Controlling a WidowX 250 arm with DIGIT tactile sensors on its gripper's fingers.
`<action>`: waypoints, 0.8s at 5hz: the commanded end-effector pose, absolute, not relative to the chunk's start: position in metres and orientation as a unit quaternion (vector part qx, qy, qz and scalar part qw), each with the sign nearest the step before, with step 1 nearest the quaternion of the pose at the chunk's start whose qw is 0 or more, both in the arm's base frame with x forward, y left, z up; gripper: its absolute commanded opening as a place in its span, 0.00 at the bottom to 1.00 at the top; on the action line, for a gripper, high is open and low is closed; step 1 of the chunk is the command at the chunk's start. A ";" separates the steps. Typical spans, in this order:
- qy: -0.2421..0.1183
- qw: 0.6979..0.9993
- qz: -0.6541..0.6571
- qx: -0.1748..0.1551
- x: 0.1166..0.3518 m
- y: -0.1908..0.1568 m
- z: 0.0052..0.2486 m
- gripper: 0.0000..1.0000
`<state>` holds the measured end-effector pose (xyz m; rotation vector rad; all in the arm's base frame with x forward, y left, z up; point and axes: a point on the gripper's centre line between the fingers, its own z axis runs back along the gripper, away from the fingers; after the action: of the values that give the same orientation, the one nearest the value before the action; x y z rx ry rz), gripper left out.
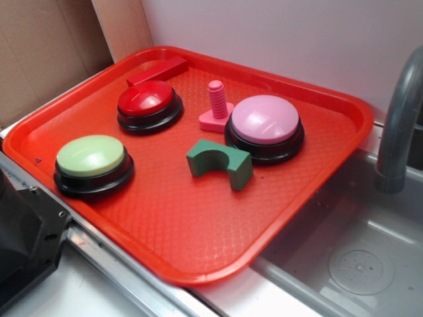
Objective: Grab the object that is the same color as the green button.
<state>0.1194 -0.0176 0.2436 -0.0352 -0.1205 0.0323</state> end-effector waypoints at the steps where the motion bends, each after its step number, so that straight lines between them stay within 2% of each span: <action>1: -0.060 0.998 0.016 -0.018 0.119 -0.018 0.244 1.00; 2: -0.077 0.992 -0.091 -0.034 0.158 -0.037 0.194 1.00; 3: -0.073 0.989 -0.130 -0.016 0.174 -0.057 0.143 1.00; 4: -0.069 0.986 -0.152 -0.026 0.176 -0.067 0.111 1.00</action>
<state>0.1739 -0.0627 0.1078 -0.0453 -0.1140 -0.2948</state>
